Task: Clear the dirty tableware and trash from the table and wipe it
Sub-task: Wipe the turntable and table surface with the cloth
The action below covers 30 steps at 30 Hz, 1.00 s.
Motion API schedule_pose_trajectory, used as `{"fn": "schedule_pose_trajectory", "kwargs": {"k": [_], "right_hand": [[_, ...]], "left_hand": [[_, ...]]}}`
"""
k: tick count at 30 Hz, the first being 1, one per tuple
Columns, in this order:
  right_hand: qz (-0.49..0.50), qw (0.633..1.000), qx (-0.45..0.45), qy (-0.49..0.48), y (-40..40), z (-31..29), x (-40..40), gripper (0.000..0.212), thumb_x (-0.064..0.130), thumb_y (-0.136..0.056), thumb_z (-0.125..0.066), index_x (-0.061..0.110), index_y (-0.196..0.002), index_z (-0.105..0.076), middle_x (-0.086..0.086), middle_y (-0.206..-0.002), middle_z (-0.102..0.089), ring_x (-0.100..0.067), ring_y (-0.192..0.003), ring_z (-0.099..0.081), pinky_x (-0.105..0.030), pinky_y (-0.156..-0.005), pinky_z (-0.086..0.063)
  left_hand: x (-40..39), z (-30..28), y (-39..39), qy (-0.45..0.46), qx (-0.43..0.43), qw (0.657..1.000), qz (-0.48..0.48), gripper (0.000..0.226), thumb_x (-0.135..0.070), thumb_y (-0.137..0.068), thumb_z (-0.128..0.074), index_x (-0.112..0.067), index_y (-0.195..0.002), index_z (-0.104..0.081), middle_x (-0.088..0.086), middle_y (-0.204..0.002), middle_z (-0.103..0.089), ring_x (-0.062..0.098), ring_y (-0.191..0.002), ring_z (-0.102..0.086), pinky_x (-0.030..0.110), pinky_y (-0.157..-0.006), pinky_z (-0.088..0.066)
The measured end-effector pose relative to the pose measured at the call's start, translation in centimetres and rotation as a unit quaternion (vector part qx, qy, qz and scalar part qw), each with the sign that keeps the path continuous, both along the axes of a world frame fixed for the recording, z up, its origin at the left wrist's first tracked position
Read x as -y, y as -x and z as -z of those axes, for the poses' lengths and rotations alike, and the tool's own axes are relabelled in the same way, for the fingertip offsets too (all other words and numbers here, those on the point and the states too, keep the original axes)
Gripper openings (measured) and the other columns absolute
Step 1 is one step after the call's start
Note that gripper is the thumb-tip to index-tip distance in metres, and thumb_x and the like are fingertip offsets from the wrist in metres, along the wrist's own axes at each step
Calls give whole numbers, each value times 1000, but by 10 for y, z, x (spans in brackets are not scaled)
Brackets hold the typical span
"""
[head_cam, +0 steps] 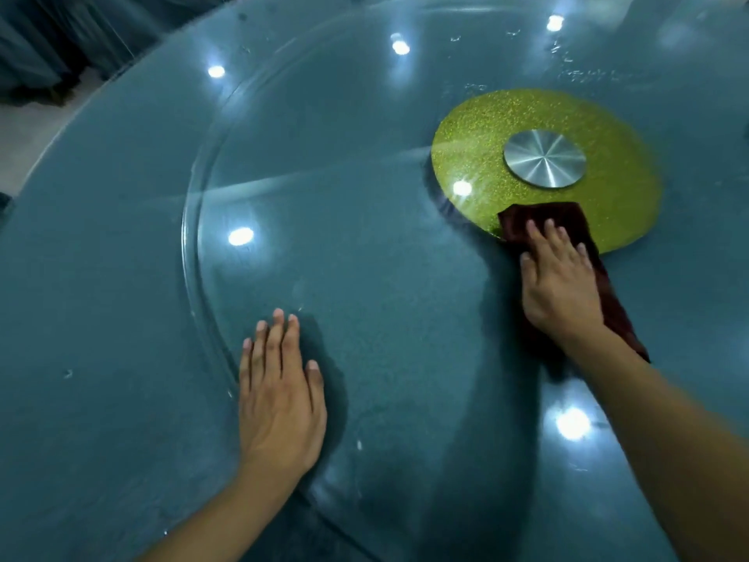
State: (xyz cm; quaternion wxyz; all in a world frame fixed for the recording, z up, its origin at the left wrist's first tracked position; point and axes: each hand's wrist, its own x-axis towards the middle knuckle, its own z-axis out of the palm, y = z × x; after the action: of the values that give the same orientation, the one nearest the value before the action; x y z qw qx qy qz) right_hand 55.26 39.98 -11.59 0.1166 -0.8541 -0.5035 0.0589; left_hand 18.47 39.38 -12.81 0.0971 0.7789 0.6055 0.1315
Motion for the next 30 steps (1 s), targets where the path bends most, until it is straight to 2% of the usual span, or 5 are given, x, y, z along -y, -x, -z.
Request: {"fn": "schedule_pose_trajectory", "kwargs": {"k": [4,11,19,25,30], "right_hand": [[-5,1000,9,-4,38,-2,-8,58,41,-104,-22,23,-159,-22,-6,-167,-18,-21,-154,-12,-42,-126,-4],[-338,941,-3,-21,201,0,-32,53,38,-105,-26,26,-157,-32,2,-164,-26,-13,-153,-19,-36,-125,-8],[-85,996,0,-14,147,0,-92,56,37,-104,-23,20,-158,-28,-7,-166,-22,-22,-154,-16,-42,-125,-5],[-396,918,18,-5,295,0,-84,54,39,-106,-25,26,-158,-26,-2,-166,-21,-17,-154,-14,-39,-126,-5],[-467,884,7,3,247,-3,-77,53,40,-105,-25,32,-158,-25,3,-166,-19,-12,-154,-13,-35,-125,-3]], "left_hand": [[-6,4,2,-10,19,1000,3,58,-27,-102,-24,-6,-156,-31,7,-165,-26,23,-155,-18,45,-127,-12],[-26,-3,27,-12,68,996,-62,56,-23,-101,-31,-1,-152,-34,15,-162,-29,30,-151,-27,47,-126,-18],[-34,-12,80,33,83,996,-14,48,-11,-102,-44,-8,-150,-43,7,-159,-37,27,-147,-36,48,-119,-35],[-30,-33,80,21,134,989,-62,44,-16,-99,-43,-12,-143,-47,4,-143,-48,22,-129,-46,42,-111,-41],[-15,-37,64,-13,123,989,-82,26,-13,-94,-43,-14,-118,-54,3,-117,-54,20,-104,-47,44,-92,-46]]}}
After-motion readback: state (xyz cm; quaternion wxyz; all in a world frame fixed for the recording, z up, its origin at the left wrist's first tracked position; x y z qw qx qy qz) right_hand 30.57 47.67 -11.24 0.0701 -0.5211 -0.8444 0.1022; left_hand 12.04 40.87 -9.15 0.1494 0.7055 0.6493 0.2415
